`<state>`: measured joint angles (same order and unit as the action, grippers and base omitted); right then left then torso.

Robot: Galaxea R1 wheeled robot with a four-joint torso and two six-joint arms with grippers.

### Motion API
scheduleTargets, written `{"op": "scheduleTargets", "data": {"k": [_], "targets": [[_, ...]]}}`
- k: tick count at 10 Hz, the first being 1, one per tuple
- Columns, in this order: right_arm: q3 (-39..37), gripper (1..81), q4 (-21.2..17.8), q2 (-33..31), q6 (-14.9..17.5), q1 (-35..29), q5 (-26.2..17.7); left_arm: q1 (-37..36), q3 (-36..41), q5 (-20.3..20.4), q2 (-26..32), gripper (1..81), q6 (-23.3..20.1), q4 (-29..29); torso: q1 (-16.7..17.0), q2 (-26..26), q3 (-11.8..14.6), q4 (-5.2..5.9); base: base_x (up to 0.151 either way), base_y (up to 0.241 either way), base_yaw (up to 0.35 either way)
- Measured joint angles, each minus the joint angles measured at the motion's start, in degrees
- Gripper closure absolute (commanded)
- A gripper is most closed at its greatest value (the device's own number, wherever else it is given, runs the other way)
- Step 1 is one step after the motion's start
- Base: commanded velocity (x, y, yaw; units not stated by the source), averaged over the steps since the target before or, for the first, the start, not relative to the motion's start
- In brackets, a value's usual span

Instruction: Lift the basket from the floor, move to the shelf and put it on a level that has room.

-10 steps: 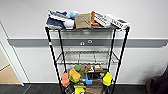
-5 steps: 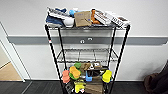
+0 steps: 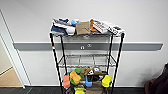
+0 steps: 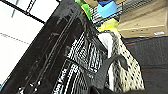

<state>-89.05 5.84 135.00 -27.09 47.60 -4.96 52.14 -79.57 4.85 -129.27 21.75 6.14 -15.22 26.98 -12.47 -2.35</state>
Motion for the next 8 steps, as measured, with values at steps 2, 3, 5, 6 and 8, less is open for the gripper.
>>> {"op": "scheduleTargets", "data": {"k": [2,3,5,6,8], "targets": [[0.18,81.1,0.00,-0.44,0.00,0.35,-0.05,0.01,0.20,0.00,-0.09,81.1,0.00,0.00,2.29,-3.28,2.27,0.00,0.000,0.000,0.000],[0.22,81.1,0.00,-0.44,0.00,0.63,-0.18,0.34,0.30,-0.20,-0.17,81.1,0.02,0.00,3.23,-4.74,2.80,0.00,0.000,0.000,0.000],[0.22,81.1,0.00,-0.40,-0.02,0.84,-0.27,0.32,0.29,-0.06,-0.22,81.1,0.02,0.00,5.57,-8.44,3.02,0.00,0.000,0.000,0.000],[0.22,81.1,0.00,-0.40,-0.02,0.82,-0.29,0.54,0.29,-0.09,-0.22,81.1,0.00,0.00,6.84,-10.34,3.02,0.00,0.000,0.000,0.000],[0.22,81.1,0.00,-0.27,0.00,0.82,-0.27,0.61,0.29,-0.06,-0.24,81.1,0.02,0.00,9.33,-14.21,3.04,0.00,0.000,0.000,0.000]]}}
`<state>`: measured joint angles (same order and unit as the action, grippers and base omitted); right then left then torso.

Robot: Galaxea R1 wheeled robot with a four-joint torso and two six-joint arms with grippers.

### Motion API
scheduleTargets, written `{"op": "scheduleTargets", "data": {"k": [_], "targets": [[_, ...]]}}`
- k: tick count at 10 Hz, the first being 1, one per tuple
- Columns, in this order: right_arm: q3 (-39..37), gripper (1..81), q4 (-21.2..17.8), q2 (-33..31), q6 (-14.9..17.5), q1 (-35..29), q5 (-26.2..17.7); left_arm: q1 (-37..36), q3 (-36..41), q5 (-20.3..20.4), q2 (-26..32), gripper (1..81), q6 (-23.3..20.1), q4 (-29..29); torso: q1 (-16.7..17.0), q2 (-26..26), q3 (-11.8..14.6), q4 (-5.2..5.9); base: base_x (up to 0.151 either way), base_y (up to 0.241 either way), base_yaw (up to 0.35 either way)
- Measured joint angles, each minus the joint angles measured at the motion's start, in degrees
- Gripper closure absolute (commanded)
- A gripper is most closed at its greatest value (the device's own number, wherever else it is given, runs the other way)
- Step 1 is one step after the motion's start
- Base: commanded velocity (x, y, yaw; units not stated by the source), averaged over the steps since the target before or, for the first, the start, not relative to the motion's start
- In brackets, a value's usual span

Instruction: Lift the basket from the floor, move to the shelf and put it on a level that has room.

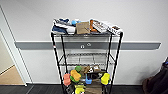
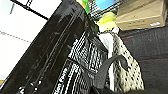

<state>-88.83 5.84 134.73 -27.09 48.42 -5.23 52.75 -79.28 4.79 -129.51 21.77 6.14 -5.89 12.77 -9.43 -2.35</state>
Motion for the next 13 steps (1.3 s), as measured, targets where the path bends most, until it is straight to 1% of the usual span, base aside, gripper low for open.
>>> {"op": "scheduleTargets", "data": {"k": [2,4,9,10,11,13], "targets": [[0.00,81.1,0.00,0.20,0.00,0.02,0.05,0.17,0.00,0.22,0.00,81.1,-0.02,0.00,2.38,-3.69,0.00,0.00,0.000,0.000,0.000],[0.57,81.1,0.00,-0.20,0.02,0.78,0.11,0.94,0.00,0.17,-0.12,81.1,-0.04,-0.22,3.15,-4.81,-0.02,0.00,0.000,0.000,0.000],[3.34,81.1,-0.04,-2.27,0.55,6.23,4.22,5.07,-0.11,0.33,-0.26,81.1,-0.02,-4.80,3.13,-4.64,0.07,0.00,0.000,0.000,0.000],[4.41,81.1,-0.04,-2.82,0.50,7.19,5.05,5.33,-0.11,-0.05,-0.15,81.1,-0.02,-5.07,3.13,-4.64,0.64,0.00,0.000,0.000,0.000],[4.46,81.1,-0.04,-2.93,0.49,7.61,5.23,5.29,-0.05,0.00,-0.15,81.1,0.00,-5.11,3.13,-4.64,1.82,0.00,0.000,0.000,0.000],[5.12,81.1,-0.02,-3.52,0.50,7.47,6.61,5.38,0.98,0.88,0.13,81.1,-0.06,-5.52,3.24,-4.61,3.15,0.00,0.000,0.000,0.000]]}}
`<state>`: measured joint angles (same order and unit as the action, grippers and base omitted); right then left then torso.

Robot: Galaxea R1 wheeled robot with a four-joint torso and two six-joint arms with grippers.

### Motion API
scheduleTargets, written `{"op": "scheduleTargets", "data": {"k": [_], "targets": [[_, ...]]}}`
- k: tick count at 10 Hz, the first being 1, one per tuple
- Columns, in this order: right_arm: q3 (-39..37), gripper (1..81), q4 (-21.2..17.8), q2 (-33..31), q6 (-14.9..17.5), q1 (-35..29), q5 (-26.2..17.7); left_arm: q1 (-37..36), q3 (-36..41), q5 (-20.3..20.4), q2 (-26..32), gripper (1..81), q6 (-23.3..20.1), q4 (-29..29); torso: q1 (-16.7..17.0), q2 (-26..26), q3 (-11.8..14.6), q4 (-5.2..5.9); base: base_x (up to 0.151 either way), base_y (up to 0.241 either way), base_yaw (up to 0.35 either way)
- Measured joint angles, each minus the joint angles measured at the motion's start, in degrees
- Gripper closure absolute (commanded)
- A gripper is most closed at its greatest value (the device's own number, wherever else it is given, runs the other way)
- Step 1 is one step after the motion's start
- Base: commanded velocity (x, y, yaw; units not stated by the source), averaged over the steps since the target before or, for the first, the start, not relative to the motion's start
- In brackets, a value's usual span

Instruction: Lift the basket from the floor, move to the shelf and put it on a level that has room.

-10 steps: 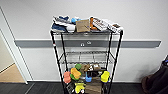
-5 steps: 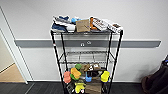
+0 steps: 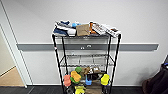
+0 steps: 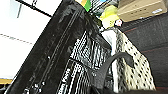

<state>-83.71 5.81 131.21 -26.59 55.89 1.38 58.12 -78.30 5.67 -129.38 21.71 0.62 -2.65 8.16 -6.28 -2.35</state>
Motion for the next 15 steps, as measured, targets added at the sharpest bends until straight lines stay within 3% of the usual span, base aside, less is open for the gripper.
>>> {"op": "scheduleTargets", "data": {"k": [4,15], "targets": [[0.30,81.1,0.00,-0.22,-0.01,0.00,0.07,-0.05,0.88,0.41,0.39,81.1,0.04,-0.73,0.00,0.00,0.06,0.00,0.017,0.000,0.000],[8.55,81.1,0.00,-4.96,0.11,-2.04,0.55,0.09,7.39,2.01,4.11,81.1,0.04,-2.24,0.11,0.02,0.13,0.00,0.092,0.000,0.000]]}}
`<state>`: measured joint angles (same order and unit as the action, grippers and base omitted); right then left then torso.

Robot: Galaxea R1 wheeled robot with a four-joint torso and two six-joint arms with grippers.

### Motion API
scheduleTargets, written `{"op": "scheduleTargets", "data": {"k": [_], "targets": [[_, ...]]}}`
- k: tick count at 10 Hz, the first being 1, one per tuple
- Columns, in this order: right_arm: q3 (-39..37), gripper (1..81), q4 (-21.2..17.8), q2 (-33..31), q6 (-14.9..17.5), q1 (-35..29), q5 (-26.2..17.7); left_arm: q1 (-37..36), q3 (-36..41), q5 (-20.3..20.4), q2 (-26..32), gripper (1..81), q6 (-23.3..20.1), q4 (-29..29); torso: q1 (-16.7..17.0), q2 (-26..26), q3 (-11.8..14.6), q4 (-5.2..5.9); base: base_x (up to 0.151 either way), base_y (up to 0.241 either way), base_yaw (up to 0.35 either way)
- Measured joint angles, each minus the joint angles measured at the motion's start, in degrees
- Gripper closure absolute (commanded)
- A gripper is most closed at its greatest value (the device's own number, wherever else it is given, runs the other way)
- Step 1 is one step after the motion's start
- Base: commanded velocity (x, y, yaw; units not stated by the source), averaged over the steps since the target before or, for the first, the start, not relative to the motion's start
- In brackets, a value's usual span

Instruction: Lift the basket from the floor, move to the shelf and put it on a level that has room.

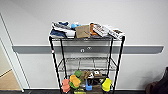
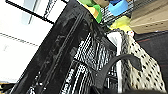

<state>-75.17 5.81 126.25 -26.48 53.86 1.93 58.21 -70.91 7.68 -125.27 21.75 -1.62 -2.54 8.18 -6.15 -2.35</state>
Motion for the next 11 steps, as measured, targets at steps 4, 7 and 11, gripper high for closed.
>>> {"op": "scheduleTargets", "data": {"k": [4,7,11], "targets": [[3.36,81.1,0.00,-1.46,-0.01,-1.13,0.18,-0.02,3.22,1.24,2.28,81.1,0.02,-0.94,0.02,0.02,0.00,0.00,0.107,0.000,0.000],[4.50,81.1,0.00,-2.55,-0.09,-1.35,0.09,-0.35,5.71,1.49,3.25,81.1,0.18,-1.73,0.02,0.00,0.00,0.00,0.113,0.000,0.000],[7.62,81.1,0.00,-4.34,-0.04,-2.43,0.96,-0.59,7.83,1.83,4.52,81.1,0.21,-2.10,0.02,0.00,0.00,0.00,0.116,0.000,0.000]]}}
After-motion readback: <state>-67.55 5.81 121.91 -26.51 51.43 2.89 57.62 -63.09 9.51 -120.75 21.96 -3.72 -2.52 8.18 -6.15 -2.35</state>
